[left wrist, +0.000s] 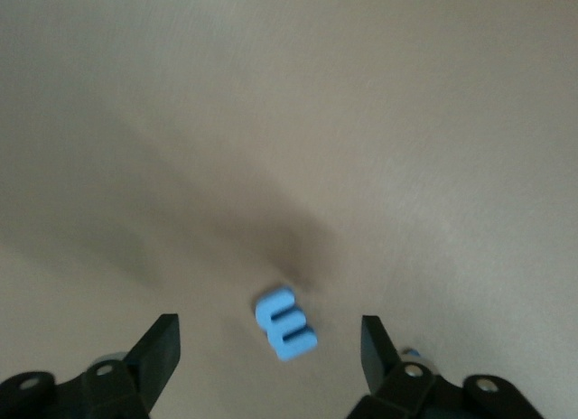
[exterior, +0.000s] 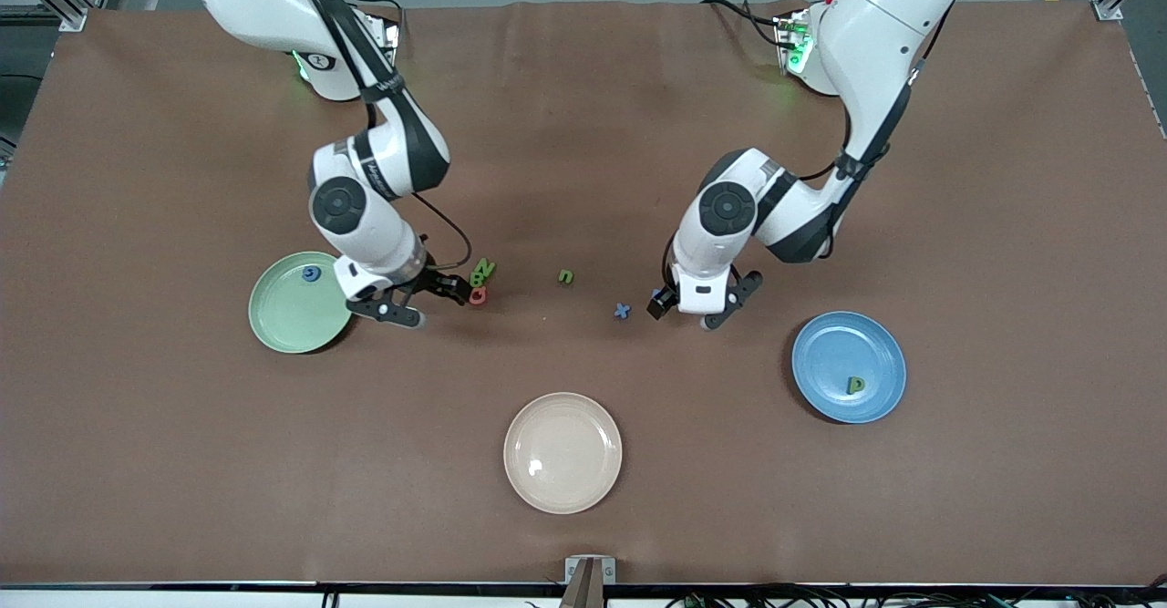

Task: Sort upper and lower case letters into plates
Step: 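Grasp the e with the left gripper while the right gripper grasps the Q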

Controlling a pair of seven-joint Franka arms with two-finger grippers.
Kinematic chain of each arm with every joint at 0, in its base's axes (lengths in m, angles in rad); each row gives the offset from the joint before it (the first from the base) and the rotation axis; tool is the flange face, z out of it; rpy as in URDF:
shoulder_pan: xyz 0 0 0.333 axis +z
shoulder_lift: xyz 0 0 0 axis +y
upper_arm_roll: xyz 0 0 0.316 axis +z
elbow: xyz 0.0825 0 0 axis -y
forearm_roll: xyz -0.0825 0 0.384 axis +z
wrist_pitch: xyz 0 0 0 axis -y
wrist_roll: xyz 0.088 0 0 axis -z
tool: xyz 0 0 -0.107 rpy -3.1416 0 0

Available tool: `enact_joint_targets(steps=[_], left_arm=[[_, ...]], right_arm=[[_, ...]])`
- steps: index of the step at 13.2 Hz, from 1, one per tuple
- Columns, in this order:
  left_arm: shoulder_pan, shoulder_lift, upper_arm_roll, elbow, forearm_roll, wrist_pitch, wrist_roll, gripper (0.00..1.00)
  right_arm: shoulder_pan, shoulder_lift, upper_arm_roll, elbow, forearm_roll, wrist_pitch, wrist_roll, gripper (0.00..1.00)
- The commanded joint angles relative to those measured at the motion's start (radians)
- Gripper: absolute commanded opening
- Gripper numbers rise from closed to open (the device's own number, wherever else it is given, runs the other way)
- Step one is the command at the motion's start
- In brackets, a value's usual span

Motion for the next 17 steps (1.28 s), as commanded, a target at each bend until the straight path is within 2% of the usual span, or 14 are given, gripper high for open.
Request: enact_joint_targets(steps=[1, 4, 8, 11, 16, 17], left_arm=[[-0.01, 0.002, 0.006, -0.007, 0.015, 0.014, -0.14, 0.88], [-0.025, 0.024, 0.009, -0.002, 0.015, 0.019, -0.179, 0.83], [-0.025, 0.032, 0.009, -0.002, 0.015, 0.031, -0.188, 0.78], [-0.027, 0.047, 0.012, 0.004, 0.015, 0.065, -0.188, 0.74], [-0.023, 0.065, 0.012, 0.009, 0.053, 0.065, -0.19, 0.67], [-0.025, 0.067, 0.012, 0.009, 0.053, 0.065, -0.19, 0.64]], right_arm=[[0.042, 0.092, -0.012, 0.075, 0.009, 0.044, 0.042, 1.0], [0.08, 0.135, -0.017, 0.075, -0.008, 0.089, 0.042, 0.97], [0.082, 0.138, -0.019, 0.066, -0.048, 0.093, 0.042, 0.9], [0.094, 0.143, -0.02, 0.05, -0.048, 0.093, 0.042, 0.73], [0.109, 0.14, -0.02, 0.021, -0.049, 0.089, 0.044, 0.7], [0.108, 0.138, -0.02, 0.021, -0.049, 0.087, 0.044, 0.65]])
